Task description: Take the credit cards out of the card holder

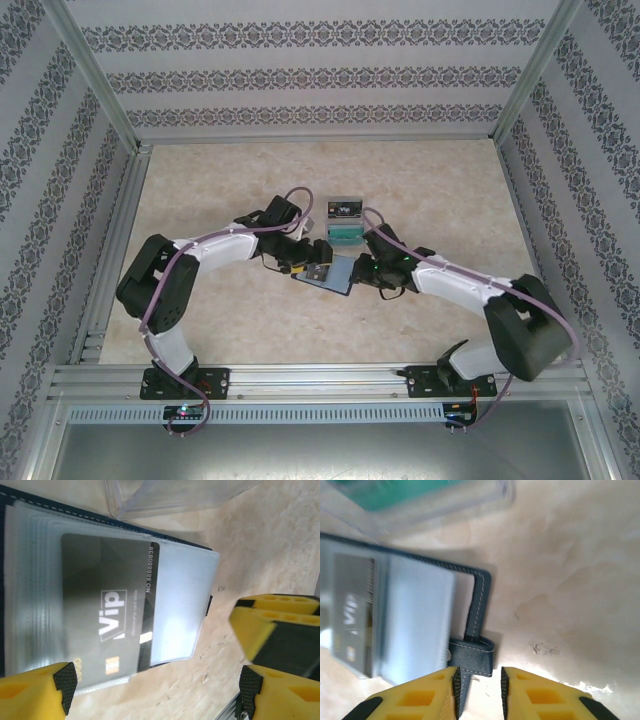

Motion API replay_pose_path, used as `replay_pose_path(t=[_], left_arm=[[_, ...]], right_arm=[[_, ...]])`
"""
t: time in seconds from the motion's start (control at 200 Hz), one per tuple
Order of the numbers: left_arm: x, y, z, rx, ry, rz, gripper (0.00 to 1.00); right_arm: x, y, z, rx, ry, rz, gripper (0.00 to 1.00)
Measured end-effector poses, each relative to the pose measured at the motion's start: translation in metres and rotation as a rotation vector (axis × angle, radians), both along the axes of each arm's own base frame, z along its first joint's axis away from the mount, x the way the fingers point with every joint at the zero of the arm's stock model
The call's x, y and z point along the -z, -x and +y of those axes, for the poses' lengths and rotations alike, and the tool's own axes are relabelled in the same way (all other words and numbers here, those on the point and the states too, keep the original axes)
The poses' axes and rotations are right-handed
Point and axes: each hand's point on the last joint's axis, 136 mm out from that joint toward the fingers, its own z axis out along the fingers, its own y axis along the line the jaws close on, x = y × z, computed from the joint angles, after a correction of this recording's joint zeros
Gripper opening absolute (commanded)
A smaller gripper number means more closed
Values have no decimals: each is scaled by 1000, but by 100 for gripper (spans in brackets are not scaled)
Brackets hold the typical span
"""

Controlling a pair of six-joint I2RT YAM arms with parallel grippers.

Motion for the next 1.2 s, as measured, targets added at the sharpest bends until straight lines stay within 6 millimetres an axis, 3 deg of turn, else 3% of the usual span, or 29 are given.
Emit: replay_pose_path(t=[0.135,0.275,0.385,0.58,0.844,1.199], left_arm=[[-5,-8,10,-19,-7,-25,74],[-1,-12,20,-30,-43,-35,43],[4,-14,25,-33,-65,-37,29],[30,-14,31,-32,-112,4,27],[44,-11,33,-32,-136,35,27],[45,-11,35,-35,-145,38,27]], right_arm=[[-24,-7,2,7,-41,-71,30],[-32,-12,16,-13,-86,-89,26],[-31,-15,40,-48,-146,-77,22],[-12,-16,74,-73,-234,-12,17],[4,-23,90,-31,-312,36,16],[25,-20,82,28,-314,90,20]])
